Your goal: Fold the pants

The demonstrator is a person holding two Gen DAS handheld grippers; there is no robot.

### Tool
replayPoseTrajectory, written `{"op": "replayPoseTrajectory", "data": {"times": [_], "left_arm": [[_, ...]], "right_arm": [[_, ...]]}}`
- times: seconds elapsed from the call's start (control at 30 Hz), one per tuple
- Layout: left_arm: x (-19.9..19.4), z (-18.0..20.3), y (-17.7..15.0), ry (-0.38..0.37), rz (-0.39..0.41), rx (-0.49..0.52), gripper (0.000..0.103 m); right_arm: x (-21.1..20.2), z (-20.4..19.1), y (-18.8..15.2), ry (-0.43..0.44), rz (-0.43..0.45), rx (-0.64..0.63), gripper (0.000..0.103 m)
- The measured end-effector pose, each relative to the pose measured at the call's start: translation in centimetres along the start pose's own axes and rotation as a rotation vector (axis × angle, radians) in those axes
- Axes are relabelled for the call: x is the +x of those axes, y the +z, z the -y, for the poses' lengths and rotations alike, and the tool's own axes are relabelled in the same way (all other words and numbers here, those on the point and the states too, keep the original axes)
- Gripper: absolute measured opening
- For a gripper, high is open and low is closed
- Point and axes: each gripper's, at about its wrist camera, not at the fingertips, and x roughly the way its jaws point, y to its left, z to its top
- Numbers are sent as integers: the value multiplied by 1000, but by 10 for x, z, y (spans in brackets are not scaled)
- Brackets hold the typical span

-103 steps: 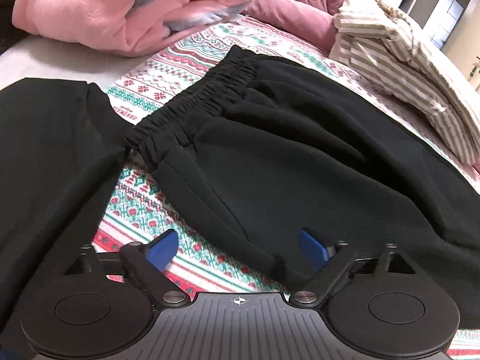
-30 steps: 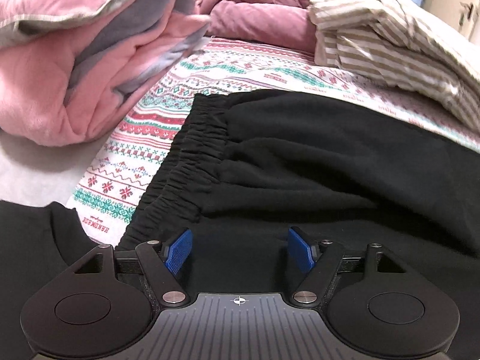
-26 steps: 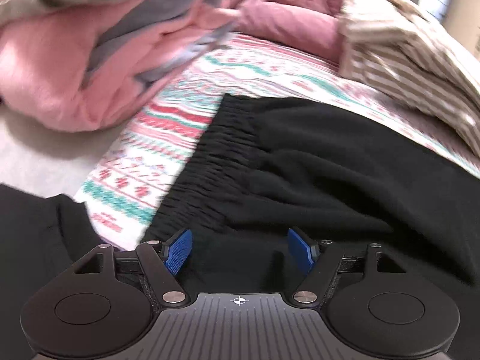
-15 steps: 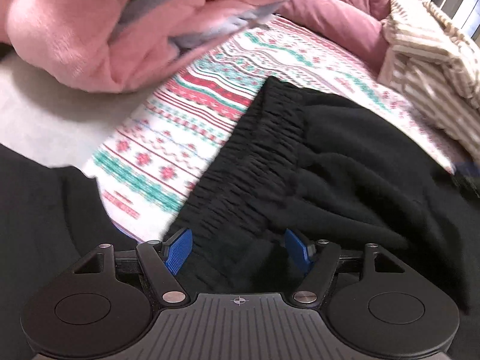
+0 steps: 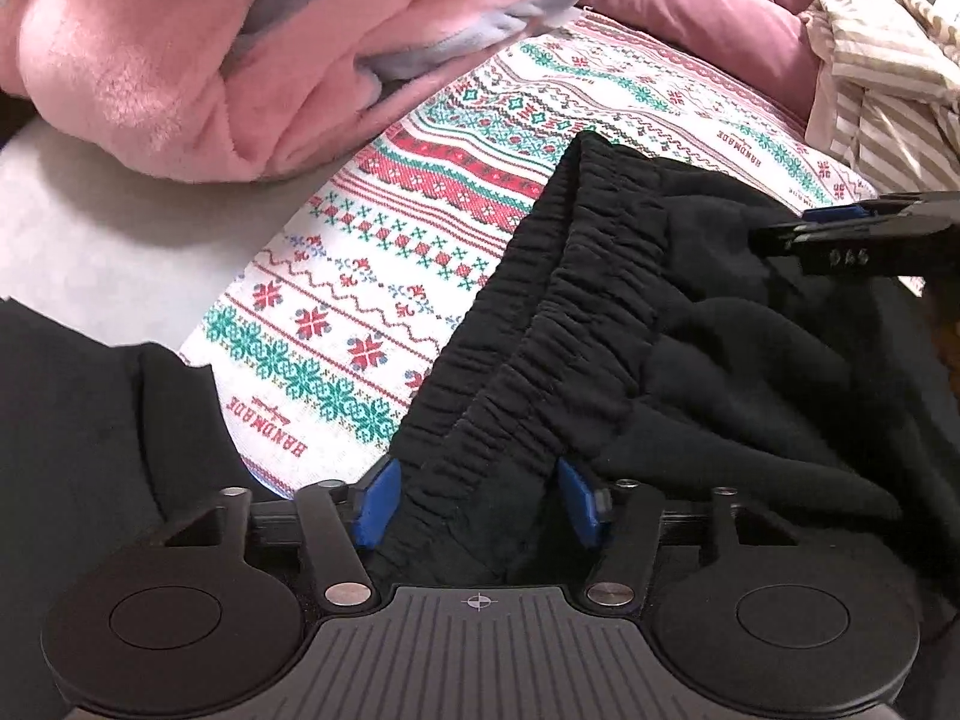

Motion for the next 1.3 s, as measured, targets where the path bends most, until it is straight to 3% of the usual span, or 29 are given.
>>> {"op": "replayPoseTrajectory", "data": {"times": [0.13, 0.27, 0.4, 0.5, 0.6, 0.67, 0.7, 0.73, 0.8, 0.97, 1.07, 1.1, 1.13, 1.17, 1.23, 1.3], "left_arm": [[1, 3, -1, 11, 14, 16, 37], [2, -3, 2, -8, 4, -17, 35], [-1, -12, 6, -62, -24, -53, 36], [-11, -53, 9, -225, -68, -272, 38], [-31, -81, 0, -376, -34, -399, 39], [-44, -96, -9, -584, -15, -475, 56], [-49, -102, -14, -724, -5, -520, 70], [-50, -102, -18, -806, -10, -541, 77], [-53, -94, -25, -868, -31, -533, 78], [-43, -67, -31, -790, -107, -460, 78], [-36, -50, -33, -673, -110, -426, 68], [-36, -45, -34, -612, -104, -393, 30], [-34, -38, -34, -535, -111, -338, 10], [-33, -35, -37, -490, -129, -309, 10], [-38, -38, -44, -442, -106, -284, 6], [-44, -38, -45, -410, -88, -252, 6]], "right_arm": [[-37, -32, -3, -87, 57, -86, 25], [-111, -55, -14, -114, 174, -95, 25], [-171, -96, -44, -146, 204, -129, 24], [-197, -134, -72, -163, 200, -117, 24], [-203, -160, -96, -203, 195, -27, 24], [-200, -168, -108, -216, 200, 47, 24], [-196, -168, -112, -215, 208, 92, 24], [-193, -169, -117, -208, 216, 146, 25], [-190, -172, -122, -211, 228, 208, 25], [-197, -190, -132, -194, 256, 298, 25], [-202, -206, -145, -162, 245, 310, 25], [-204, -208, -150, -154, 238, 309, 26], [-208, -207, -155, -129, 227, 305, 27], [-214, -202, -162, -108, 229, 312, 27], [-232, -178, -180, -119, 253, 371, 36], [-253, -130, -202, -206, 266, 490, 74]]}}
